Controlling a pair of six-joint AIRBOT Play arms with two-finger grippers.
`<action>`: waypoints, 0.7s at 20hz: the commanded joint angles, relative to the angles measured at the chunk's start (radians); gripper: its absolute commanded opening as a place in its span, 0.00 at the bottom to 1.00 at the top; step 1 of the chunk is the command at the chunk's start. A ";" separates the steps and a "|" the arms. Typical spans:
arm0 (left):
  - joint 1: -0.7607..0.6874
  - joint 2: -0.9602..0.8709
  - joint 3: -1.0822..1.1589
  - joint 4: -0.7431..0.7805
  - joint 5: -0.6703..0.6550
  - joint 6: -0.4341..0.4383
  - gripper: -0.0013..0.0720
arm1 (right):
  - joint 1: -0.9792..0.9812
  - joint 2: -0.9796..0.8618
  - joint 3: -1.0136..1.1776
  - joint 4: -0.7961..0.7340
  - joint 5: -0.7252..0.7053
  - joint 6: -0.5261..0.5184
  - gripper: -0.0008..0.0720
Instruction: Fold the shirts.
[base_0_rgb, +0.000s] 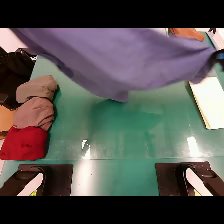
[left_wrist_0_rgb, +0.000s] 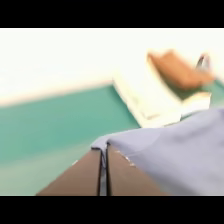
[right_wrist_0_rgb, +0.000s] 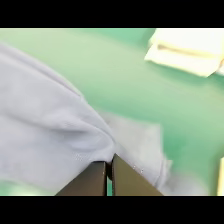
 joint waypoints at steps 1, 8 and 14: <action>0.000 0.048 0.155 0.007 -0.006 -0.001 0.05 | -0.084 0.065 0.114 -0.012 0.095 0.030 0.04; 0.000 -0.043 -0.048 0.009 0.003 0.000 0.05 | -0.093 0.008 -0.070 -0.011 0.174 0.126 0.04; -0.002 -0.393 -0.327 0.007 0.053 0.051 0.05 | -0.036 -0.300 -0.322 -0.015 0.070 0.125 0.04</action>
